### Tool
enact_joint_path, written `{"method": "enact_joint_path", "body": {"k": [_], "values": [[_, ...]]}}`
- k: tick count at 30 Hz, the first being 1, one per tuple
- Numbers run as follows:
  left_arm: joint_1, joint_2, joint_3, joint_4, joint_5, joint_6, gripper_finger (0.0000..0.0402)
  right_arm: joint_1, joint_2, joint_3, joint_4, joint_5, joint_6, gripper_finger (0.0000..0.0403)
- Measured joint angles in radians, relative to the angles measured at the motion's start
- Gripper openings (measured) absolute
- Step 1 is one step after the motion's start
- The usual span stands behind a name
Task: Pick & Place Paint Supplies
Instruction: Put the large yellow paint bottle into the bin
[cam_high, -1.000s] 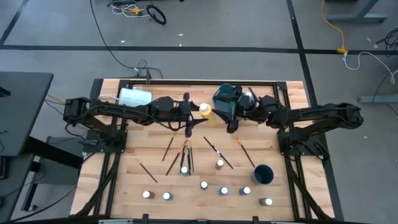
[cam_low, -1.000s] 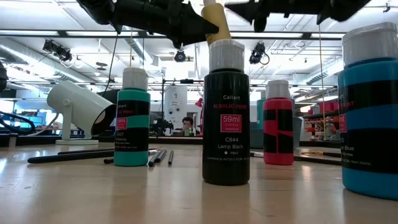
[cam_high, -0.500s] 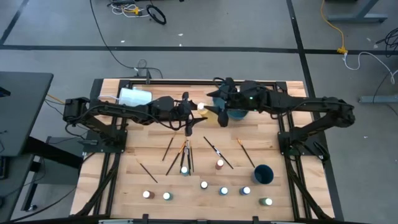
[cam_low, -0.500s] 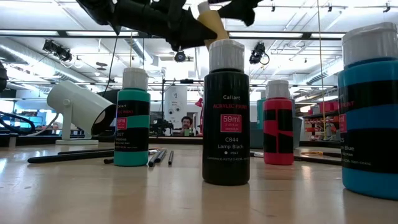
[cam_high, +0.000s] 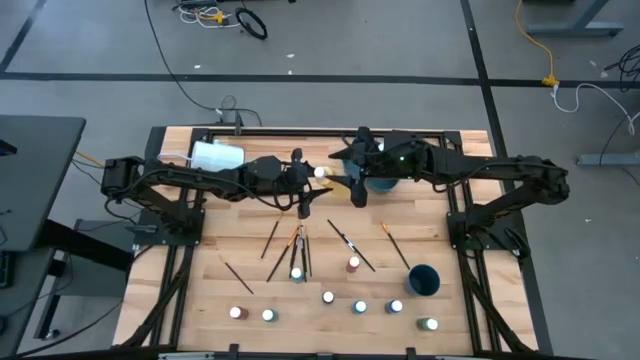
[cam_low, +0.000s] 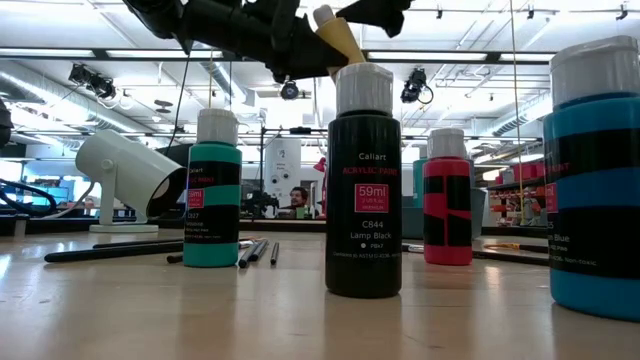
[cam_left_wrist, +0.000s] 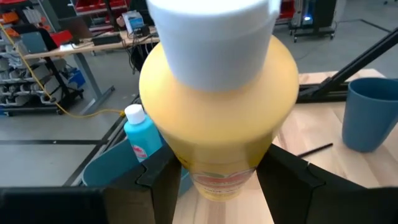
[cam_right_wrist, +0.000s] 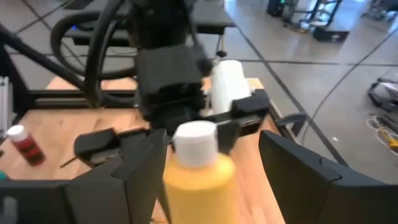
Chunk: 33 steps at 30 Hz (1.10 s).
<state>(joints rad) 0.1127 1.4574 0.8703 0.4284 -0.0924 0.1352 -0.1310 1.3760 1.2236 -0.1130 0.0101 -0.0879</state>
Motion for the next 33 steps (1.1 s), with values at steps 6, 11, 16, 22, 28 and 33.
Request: {"method": "enact_joint_path", "body": {"k": [6,11,16,22,28,33], "values": [[0.0,0.0,0.0,0.01,0.0,0.0,0.0196,-0.004,0.057,-0.001,0.032,-0.003,-0.003,0.0258],[0.0,0.0,0.0,0.011,-0.004,-0.005,0.0196,-0.005,0.089,-0.001,0.063,-0.006,-0.039,0.0257],[0.0,-0.001,0.0,0.011,-0.005,-0.005,0.0196,-0.006,0.09,-0.001,0.078,-0.003,-0.049,0.0232],[0.0,-0.001,0.0,0.006,-0.003,-0.008,0.0196,-0.006,0.089,-0.001,0.09,-0.006,-0.052,0.016],[0.0,-0.001,0.0,-0.005,0.001,-0.02,0.0196,-0.006,0.089,-0.001,0.082,-0.019,-0.054,0.0115],[0.0,0.0,0.0,-0.026,0.002,-0.018,0.0199,-0.004,0.082,0.0,0.042,0.012,-0.051,0.0115]]}}
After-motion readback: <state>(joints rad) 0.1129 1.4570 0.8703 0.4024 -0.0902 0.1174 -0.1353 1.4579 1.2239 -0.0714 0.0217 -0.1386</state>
